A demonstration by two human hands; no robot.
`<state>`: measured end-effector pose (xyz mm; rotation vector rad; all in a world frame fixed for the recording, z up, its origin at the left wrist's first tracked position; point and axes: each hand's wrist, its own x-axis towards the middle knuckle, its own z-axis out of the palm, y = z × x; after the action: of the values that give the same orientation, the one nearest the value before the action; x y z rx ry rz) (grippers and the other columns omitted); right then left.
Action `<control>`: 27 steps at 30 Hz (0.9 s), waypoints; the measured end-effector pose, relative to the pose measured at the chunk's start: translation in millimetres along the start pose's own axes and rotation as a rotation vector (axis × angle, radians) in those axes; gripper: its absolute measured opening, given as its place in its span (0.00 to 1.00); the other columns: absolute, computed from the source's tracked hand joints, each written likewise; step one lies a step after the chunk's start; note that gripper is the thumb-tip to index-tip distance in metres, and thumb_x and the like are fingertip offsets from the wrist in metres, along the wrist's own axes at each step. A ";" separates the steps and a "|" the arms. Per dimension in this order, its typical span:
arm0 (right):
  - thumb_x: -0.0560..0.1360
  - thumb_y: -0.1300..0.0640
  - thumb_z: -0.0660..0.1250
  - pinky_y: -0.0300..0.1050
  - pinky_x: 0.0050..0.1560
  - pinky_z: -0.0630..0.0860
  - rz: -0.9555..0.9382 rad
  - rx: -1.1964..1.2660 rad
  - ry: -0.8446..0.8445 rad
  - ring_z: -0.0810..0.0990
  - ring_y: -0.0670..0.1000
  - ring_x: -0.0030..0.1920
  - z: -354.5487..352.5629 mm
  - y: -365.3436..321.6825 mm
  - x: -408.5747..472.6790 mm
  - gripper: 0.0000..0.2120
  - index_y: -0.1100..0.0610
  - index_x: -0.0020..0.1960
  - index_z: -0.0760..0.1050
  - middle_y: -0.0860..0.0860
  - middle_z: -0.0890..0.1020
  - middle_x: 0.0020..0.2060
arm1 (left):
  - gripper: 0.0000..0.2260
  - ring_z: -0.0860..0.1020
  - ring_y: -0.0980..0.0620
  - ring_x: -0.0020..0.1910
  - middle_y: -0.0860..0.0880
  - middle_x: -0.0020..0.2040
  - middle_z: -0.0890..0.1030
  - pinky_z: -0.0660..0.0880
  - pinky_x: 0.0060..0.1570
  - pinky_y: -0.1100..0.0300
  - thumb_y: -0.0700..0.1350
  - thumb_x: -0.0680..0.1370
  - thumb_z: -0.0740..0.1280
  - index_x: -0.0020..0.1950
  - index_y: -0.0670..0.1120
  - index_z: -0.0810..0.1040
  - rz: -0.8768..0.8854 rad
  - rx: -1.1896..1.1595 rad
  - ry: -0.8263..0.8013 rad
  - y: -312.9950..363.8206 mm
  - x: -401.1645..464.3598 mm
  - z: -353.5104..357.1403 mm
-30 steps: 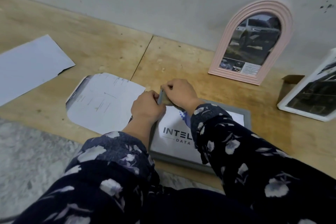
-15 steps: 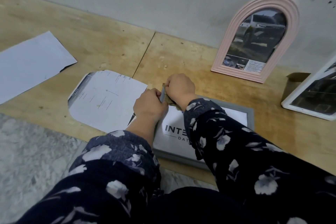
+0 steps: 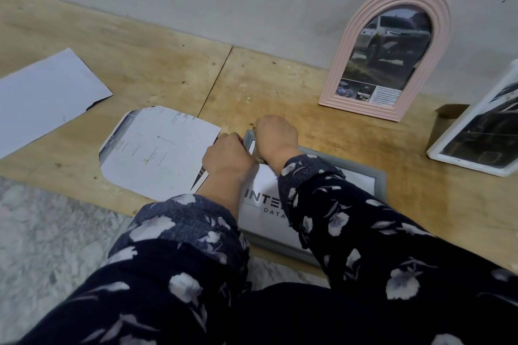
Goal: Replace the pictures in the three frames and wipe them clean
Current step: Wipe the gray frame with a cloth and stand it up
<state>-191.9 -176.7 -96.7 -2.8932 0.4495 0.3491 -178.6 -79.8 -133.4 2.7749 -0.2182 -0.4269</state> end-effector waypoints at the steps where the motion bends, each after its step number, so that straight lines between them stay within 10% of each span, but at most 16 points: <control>1: 0.71 0.70 0.63 0.50 0.47 0.74 0.000 -0.010 -0.006 0.77 0.58 0.52 -0.1 3.0 -2.3 0.09 0.57 0.42 0.72 0.54 0.76 0.43 | 0.14 0.78 0.42 0.50 0.47 0.54 0.77 0.69 0.41 0.56 0.49 0.72 0.67 0.57 0.48 0.77 -0.005 0.012 0.001 1.8 -0.9 -0.5; 27: 0.67 0.65 0.67 0.50 0.47 0.77 0.049 -0.097 0.075 0.75 0.57 0.52 15.7 100.0 -50.4 0.10 0.56 0.48 0.75 0.52 0.77 0.47 | 0.13 0.76 0.38 0.50 0.45 0.61 0.69 0.69 0.42 0.53 0.48 0.78 0.63 0.62 0.50 0.74 -0.062 0.089 -0.005 14.7 -16.5 -7.1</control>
<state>-273.7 -252.9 -113.7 -3.0017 0.5308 0.2776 -193.4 -88.2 -117.7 2.8748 -0.1565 -0.4492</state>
